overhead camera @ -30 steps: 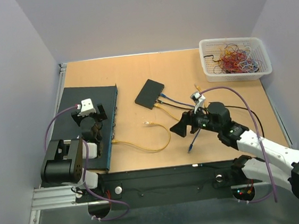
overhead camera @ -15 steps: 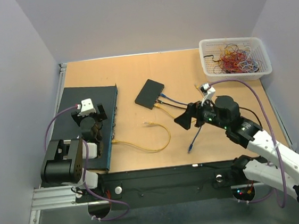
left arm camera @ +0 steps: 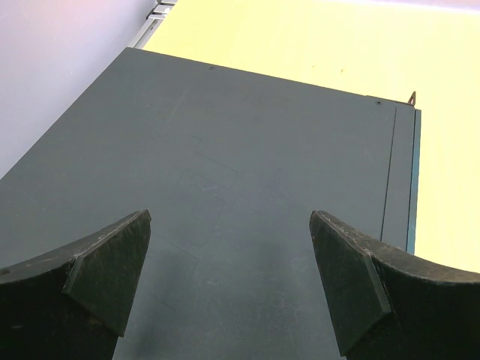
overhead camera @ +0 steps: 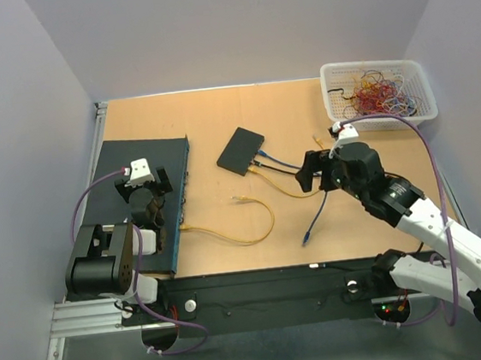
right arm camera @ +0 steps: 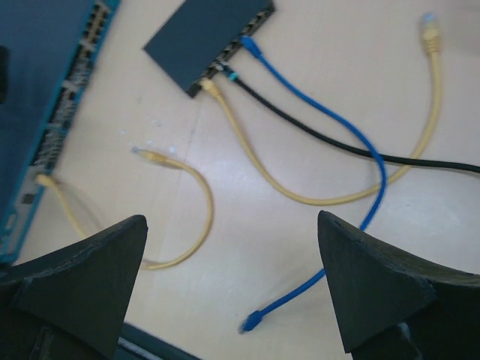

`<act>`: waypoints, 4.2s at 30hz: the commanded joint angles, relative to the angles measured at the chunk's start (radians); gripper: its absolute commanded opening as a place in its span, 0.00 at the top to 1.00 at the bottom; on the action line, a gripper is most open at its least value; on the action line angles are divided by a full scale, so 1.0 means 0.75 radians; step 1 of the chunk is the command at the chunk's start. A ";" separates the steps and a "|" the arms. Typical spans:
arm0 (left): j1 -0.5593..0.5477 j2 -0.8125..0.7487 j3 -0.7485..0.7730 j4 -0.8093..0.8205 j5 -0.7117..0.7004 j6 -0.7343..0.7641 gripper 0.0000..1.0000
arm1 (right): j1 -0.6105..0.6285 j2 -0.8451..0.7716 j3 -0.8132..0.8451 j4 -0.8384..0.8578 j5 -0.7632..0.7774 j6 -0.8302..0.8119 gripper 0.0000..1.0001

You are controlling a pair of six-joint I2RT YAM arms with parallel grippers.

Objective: Insert the plug into the switch port

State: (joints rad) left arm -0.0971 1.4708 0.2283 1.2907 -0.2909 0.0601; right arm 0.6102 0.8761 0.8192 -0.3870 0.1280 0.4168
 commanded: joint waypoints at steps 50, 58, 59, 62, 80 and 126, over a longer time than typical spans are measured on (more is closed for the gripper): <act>-0.006 -0.012 0.002 0.382 -0.005 0.024 0.01 | -0.744 0.982 -0.804 2.326 -0.011 -0.482 0.00; -0.006 -0.014 0.002 0.380 -0.005 0.024 0.01 | -0.744 0.977 -0.816 2.332 0.003 -0.486 0.00; -0.006 -0.014 0.002 0.380 -0.005 0.024 0.01 | -0.744 0.975 -0.814 2.332 0.001 -0.486 0.00; -0.006 -0.012 0.002 0.380 -0.005 0.024 0.01 | -0.744 0.973 -0.816 2.332 0.003 -0.488 0.00; -0.006 -0.014 0.002 0.380 -0.005 0.024 0.01 | -0.746 0.977 -0.812 2.332 0.001 -0.486 0.00; -0.006 -0.012 0.002 0.380 -0.003 0.024 0.01 | -0.744 0.986 -0.788 2.295 -0.007 -0.480 0.00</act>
State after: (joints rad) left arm -0.0971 1.4708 0.2283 1.2911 -0.2905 0.0631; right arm 0.0589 1.6173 0.2016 1.2739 0.1303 0.0677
